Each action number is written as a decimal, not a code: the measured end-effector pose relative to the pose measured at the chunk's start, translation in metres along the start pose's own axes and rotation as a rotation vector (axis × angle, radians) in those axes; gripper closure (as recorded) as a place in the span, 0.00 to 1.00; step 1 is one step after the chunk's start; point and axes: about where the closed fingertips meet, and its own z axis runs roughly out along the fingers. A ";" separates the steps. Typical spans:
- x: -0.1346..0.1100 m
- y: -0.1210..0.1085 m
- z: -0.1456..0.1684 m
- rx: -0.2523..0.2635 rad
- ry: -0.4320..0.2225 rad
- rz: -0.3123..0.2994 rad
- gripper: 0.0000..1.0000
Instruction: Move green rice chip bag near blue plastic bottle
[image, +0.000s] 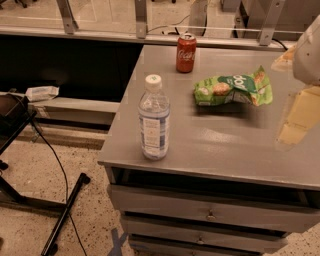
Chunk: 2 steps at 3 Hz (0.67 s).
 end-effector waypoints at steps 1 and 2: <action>0.000 0.000 0.000 0.000 0.000 0.000 0.00; -0.005 -0.021 0.011 0.046 -0.029 0.007 0.00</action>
Offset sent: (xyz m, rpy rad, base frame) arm 0.0477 -0.0009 -0.0123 0.0387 -0.0859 -0.0186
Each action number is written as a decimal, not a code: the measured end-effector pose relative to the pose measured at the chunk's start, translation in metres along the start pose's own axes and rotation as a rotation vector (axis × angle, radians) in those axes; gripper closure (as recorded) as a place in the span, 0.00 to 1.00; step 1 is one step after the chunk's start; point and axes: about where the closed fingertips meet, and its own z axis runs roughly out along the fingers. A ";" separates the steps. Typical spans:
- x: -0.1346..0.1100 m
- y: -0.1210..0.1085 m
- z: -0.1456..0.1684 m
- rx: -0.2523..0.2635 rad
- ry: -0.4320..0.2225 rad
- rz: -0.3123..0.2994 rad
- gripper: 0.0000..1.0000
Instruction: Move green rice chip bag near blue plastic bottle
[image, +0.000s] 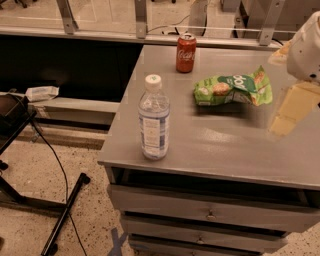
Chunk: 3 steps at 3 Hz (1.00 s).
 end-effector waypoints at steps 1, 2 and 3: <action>-0.015 -0.066 0.050 0.107 0.001 -0.018 0.00; -0.019 -0.119 0.111 0.163 0.000 -0.007 0.01; -0.019 -0.143 0.152 0.189 0.035 -0.010 0.23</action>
Offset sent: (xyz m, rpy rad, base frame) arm 0.2085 -0.0046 -0.0936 -0.0374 -0.2043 -0.0559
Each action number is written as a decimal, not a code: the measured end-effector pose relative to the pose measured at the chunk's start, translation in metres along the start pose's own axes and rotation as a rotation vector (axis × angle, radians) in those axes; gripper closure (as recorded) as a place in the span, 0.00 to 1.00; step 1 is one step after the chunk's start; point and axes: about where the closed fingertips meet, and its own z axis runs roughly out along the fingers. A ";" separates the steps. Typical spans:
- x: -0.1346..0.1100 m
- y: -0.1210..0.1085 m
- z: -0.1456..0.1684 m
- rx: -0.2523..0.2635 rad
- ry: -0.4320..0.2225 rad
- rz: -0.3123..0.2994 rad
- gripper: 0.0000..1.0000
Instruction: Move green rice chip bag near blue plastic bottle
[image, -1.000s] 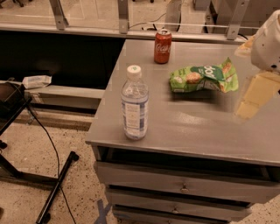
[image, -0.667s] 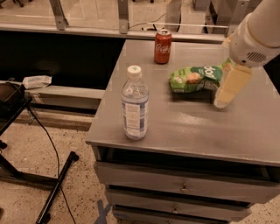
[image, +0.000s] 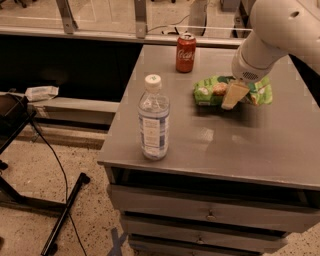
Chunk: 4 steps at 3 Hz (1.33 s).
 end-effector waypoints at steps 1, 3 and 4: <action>0.007 -0.010 0.021 0.009 0.010 0.011 0.46; 0.026 -0.024 -0.026 0.046 -0.121 0.062 0.99; 0.033 -0.017 -0.076 0.130 -0.137 0.054 1.00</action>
Offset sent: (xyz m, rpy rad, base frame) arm 0.0170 -0.0312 0.0054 0.1091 -0.0310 -0.0151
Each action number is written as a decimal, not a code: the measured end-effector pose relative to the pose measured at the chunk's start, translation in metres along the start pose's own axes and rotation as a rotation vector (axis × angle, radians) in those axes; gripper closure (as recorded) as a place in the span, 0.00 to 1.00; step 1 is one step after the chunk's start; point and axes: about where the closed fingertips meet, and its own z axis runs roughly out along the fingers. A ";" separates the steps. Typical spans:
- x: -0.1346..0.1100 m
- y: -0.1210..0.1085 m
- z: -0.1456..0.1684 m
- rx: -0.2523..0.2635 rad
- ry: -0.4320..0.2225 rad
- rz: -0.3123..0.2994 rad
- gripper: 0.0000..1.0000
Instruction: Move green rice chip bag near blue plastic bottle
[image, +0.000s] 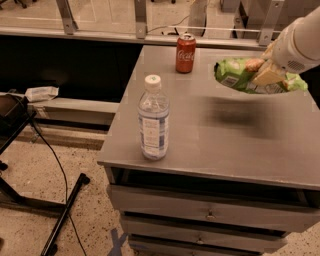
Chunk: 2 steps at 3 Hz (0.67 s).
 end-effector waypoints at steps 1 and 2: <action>-0.022 0.016 -0.046 0.107 0.018 -0.056 1.00; -0.038 0.048 -0.083 0.223 0.084 -0.103 1.00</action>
Offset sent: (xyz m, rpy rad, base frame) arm -0.1454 0.0617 0.0006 -0.3159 -0.1730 -0.0752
